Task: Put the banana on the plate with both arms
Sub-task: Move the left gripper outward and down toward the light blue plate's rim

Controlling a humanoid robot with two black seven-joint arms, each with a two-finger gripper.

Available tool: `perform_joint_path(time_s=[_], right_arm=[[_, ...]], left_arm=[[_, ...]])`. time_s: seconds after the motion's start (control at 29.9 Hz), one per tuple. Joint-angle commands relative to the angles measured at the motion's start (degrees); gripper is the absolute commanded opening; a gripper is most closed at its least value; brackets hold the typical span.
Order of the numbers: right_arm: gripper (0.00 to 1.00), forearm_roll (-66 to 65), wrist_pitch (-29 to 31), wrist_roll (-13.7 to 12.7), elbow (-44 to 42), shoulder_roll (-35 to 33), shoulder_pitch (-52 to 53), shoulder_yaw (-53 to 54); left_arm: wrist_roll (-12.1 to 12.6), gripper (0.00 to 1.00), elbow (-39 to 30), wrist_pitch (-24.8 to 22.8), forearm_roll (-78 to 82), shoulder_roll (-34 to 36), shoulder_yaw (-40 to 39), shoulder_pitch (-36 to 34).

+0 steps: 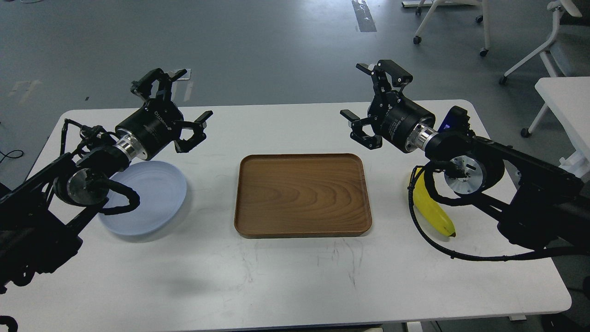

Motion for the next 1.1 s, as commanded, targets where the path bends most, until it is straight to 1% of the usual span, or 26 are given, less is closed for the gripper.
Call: perform_joint_path(time_s=[0.0, 0.2, 0.5, 1.07], right_arm=[[1.00, 0.22, -0.10, -0.21, -0.71, 0.29, 0.37, 1.35], [1.00, 0.22, -0.19, -0.12, -1.67, 0.82, 0.73, 1.35], [1.00, 0.22, -0.19, -0.12, -1.76, 0.56, 0.81, 1.44], [1.00, 0.22, -0.37, -0.12, -1.76, 0.56, 1.08, 1.44]], left_arm=[[-0.65, 0.98, -0.01, 0.04, 0.24, 0.15, -0.43, 0.32], [-1.35, 0.98, 0.78, 0.48, -0.10, 0.15, -0.43, 0.33], [-1.35, 0.98, 0.70, 0.57, -0.10, 0.50, -0.43, 0.32], [-0.48, 0.98, 0.61, 0.13, -0.10, 0.85, -0.43, 0.32]])
